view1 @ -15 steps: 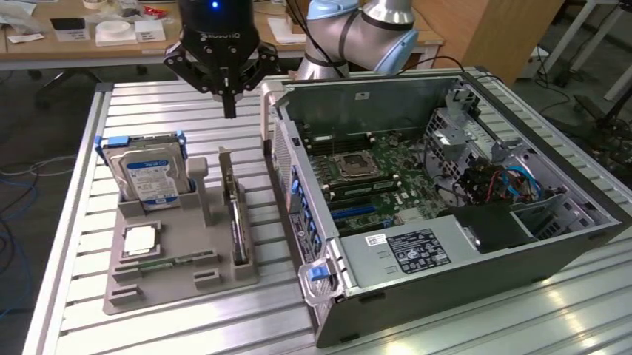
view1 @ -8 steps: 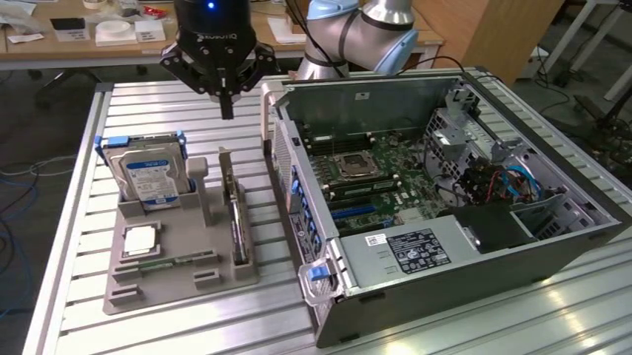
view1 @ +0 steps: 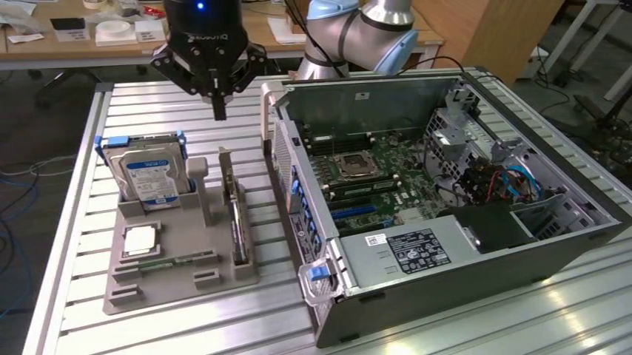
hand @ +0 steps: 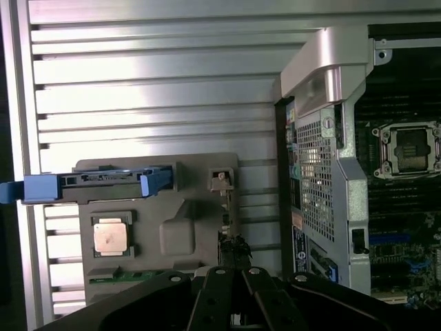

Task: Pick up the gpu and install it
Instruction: 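Reach for the gpu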

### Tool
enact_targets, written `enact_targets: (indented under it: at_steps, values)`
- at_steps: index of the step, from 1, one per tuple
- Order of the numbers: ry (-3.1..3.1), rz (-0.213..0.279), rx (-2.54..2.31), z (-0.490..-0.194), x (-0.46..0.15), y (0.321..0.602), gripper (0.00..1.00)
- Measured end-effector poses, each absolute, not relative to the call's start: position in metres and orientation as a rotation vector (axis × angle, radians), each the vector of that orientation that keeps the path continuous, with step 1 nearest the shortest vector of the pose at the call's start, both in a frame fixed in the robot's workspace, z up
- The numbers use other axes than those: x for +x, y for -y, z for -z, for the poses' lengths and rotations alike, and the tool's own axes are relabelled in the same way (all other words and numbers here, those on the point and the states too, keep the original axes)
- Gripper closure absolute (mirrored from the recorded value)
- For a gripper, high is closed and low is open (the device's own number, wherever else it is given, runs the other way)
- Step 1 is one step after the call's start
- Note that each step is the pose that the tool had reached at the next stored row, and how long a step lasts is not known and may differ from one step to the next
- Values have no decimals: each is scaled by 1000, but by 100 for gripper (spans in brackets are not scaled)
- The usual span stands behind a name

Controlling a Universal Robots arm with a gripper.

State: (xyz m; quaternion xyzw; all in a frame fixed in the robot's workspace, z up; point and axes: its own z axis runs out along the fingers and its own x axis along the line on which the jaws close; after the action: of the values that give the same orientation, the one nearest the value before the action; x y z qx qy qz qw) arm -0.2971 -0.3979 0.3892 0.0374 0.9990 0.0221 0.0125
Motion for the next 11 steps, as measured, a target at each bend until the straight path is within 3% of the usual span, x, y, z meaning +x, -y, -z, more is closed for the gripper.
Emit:
enact_targets:
  at_steps: [11]
  values:
    - [-3114, -69, 117, -389, -302, 403, 90]
